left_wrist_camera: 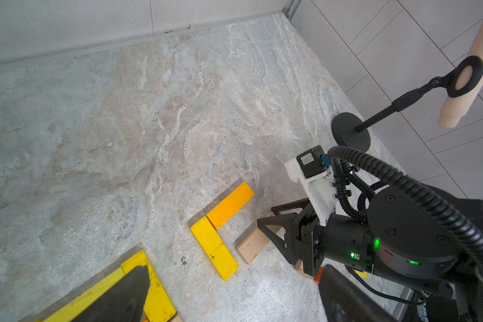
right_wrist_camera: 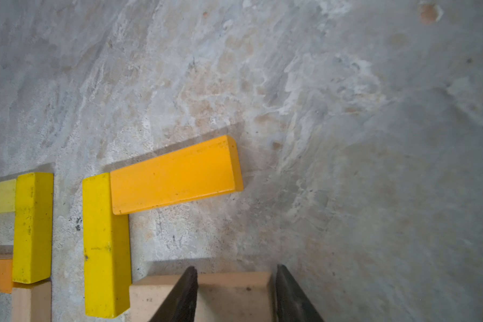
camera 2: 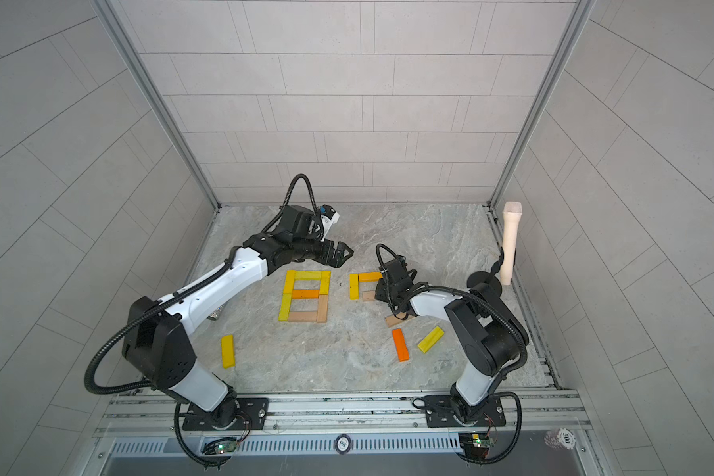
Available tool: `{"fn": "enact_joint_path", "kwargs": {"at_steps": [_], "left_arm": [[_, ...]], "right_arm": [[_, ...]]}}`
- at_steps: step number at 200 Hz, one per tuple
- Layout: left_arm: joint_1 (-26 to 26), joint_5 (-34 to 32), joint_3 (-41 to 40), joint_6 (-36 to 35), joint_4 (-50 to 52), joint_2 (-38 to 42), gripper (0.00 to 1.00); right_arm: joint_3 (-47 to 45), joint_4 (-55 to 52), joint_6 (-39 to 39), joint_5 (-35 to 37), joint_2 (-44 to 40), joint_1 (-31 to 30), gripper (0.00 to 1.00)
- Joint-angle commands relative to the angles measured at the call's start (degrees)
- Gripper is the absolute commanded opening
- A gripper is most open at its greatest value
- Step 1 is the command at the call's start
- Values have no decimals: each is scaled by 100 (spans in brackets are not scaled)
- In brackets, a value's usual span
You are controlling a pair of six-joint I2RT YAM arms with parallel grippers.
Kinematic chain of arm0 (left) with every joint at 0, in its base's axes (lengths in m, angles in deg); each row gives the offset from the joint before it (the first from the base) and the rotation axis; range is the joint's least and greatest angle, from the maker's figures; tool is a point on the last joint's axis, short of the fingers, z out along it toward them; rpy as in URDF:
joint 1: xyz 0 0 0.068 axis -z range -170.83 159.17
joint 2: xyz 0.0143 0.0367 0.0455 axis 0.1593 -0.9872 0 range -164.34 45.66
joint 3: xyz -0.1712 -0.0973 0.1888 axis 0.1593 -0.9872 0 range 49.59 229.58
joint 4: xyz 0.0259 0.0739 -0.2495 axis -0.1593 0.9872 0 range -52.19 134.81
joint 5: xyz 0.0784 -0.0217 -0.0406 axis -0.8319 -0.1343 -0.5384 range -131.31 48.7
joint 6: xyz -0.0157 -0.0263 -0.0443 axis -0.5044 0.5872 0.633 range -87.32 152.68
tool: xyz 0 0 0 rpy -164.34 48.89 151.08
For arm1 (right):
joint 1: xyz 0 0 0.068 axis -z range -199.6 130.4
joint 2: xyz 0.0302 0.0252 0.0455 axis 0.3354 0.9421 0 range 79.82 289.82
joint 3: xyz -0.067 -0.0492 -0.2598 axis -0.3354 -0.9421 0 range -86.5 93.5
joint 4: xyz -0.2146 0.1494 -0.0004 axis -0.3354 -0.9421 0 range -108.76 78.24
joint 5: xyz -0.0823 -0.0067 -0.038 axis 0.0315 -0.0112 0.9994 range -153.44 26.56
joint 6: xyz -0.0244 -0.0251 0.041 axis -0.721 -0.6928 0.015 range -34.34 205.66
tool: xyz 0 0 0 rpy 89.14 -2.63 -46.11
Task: Assemble the number 8 with building blocks
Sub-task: Assemble the building block at the center of the board.
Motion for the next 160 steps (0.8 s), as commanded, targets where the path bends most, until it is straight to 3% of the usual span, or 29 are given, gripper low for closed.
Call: {"fn": "enact_joint_path", "kwargs": {"at_steps": [1,160], "left_arm": [[33,-6,104,-100,83,-39,100],[50,-10,103,-117,87,-32,100]], "right_arm": [[-206,-321,206,-183,-3,-31,48],[-323,-133,372,-339,-71,-32,48]]}}
